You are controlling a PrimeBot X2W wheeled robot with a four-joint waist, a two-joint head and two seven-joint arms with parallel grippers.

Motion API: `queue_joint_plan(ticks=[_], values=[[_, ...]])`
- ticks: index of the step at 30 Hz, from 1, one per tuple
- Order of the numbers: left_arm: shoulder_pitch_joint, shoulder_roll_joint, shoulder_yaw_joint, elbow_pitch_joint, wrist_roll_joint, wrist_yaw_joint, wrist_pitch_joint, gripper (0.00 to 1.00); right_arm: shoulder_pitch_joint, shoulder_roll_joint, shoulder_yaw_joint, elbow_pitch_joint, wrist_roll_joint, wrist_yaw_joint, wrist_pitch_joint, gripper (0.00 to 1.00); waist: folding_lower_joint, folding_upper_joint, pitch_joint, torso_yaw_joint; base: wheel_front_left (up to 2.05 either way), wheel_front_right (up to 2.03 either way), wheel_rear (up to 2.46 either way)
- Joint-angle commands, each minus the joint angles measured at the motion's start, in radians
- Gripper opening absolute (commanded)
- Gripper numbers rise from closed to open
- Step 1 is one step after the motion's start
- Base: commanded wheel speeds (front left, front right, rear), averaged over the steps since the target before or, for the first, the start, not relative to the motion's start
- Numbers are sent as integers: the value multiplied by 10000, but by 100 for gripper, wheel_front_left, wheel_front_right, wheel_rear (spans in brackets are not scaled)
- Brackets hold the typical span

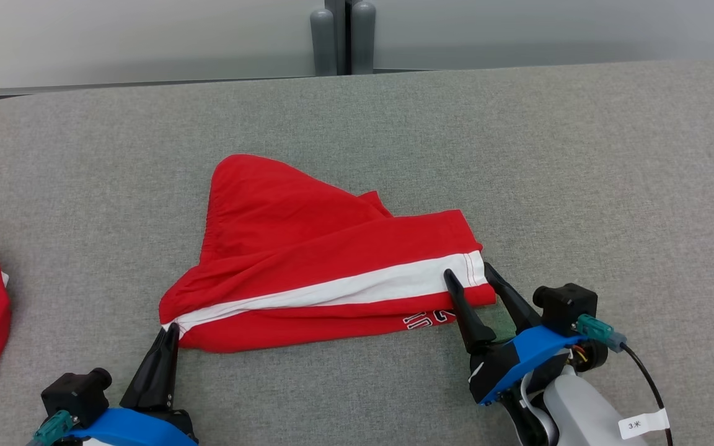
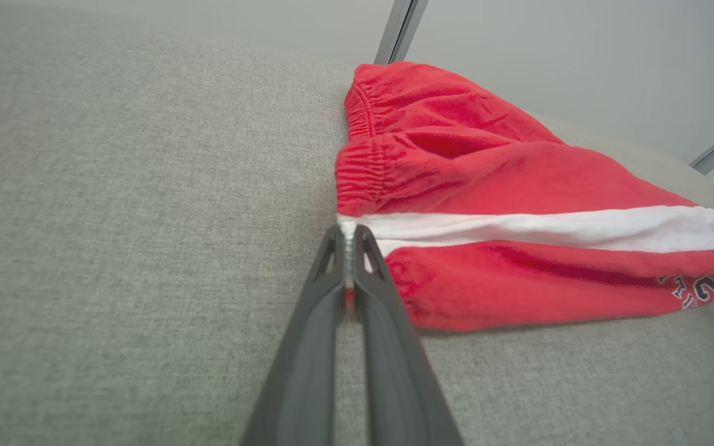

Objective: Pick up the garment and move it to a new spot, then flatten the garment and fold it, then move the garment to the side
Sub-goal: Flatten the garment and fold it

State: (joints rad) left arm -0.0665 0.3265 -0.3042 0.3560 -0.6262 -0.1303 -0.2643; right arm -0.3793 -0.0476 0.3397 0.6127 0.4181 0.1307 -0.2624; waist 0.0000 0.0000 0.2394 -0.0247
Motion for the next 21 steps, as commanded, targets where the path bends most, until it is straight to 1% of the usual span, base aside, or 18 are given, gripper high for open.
queue_joint_plan(ticks=[1, 7, 16, 17, 18, 19, 20, 21], values=[[-61, -2, 35, -10, 16, -9, -1, 0, -134, -51, 55, 95, 124, 1, -37, 100, 0, 0, 18, -33, 0, 0, 0], [-121, -20, 36, -40, 68, -11, -1, 0, -312, -50, 101, 386, 186, 1, -37, 100, 0, 0, 64, -135, 0, 0, 0], [-188, -15, -94, -33, 73, -11, -1, 0, -609, -48, 419, 742, 263, 1, -36, 100, 0, 0, 73, -84, 0, 0, 0], [-184, -12, -100, -19, 68, -11, -1, 0, -643, -52, 428, 756, 276, 1, -36, 97, 0, 0, 66, -74, 0, 0, 0], [-167, -5, -99, -9, 65, -11, -1, 0, -677, -52, 434, 739, 246, 1, -37, 89, 0, 0, 56, -67, 0, 0, 0], [-138, -6, -91, -3, 62, -10, -1, 0, -683, -50, 435, 739, 201, 1, -36, 75, 0, 0, 42, -63, 0, 0, 0], [-109, -14, -85, 5, 62, -11, -1, 0, -676, -50, 429, 752, 181, 1, -36, 55, 0, 0, 29, -59, 0, 0, 0], [-86, -23, -85, 16, 70, -11, -1, 0, -666, -50, 417, 762, 166, 1, -37, 47, 0, 0, 15, -56, 0, 0, 0]])
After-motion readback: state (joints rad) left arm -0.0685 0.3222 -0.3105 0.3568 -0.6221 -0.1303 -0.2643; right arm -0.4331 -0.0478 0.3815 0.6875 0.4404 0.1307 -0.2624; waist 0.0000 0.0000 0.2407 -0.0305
